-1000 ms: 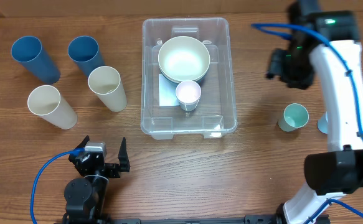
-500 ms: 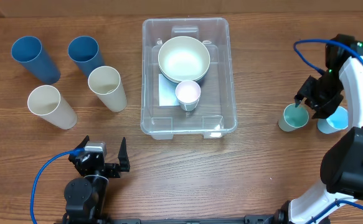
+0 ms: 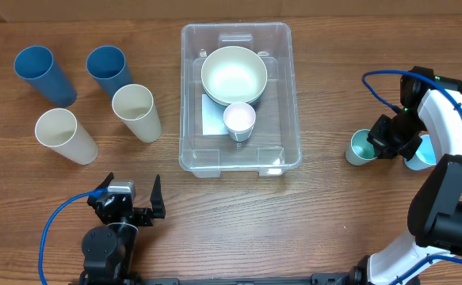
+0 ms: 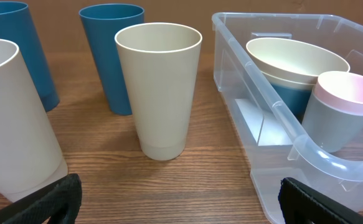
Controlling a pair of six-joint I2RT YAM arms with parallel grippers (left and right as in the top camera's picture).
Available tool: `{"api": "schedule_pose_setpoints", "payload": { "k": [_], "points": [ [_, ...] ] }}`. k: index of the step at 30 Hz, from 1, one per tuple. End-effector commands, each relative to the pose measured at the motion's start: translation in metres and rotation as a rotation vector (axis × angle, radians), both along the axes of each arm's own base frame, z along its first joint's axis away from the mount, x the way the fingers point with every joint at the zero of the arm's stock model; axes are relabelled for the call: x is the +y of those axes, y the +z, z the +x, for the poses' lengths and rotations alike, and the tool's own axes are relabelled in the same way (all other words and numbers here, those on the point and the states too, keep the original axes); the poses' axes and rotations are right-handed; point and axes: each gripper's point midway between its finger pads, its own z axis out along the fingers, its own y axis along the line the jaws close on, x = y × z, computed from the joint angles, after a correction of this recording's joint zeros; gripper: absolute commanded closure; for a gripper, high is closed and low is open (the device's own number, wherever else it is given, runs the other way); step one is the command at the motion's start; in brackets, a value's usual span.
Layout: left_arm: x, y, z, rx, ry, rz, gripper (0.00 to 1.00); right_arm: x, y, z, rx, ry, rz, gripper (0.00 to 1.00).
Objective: Pack container
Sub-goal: 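Grasp the teal cup with the right gripper, then nest the teal cup into the pink cup and release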
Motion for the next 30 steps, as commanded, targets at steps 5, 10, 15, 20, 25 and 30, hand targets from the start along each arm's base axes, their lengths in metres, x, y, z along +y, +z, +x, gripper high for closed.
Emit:
{"api": "schedule_pose_setpoints", "payload": {
  "k": [5,10,15,20,25,30],
  "points": [
    [-0.001,0.001,0.000,-0.009,-0.012,0.015,0.00,0.013,0.028,0.055,-0.233,0.070,0.081,0.96],
    [-0.001,0.001,0.000,-0.009,-0.012,0.015,0.00,0.033,0.134,0.097,-0.434,0.201,0.060,0.96],
    [-0.001,0.001,0.000,-0.009,-0.012,0.015,0.00,0.129,0.208,0.093,-0.546,0.525,0.080,0.96],
    [-0.001,0.001,0.000,-0.009,-0.012,0.015,0.00,0.231,0.205,0.065,-0.537,0.821,0.093,0.96],
    [-0.001,0.001,0.000,-0.009,-0.012,0.015,0.00,0.276,0.183,0.058,-0.537,0.906,0.112,0.96],
    [-0.001,0.001,0.000,-0.009,-0.012,0.015,0.00,0.281,0.119,0.061,-0.470,0.903,0.115,0.96]
  ]
}}
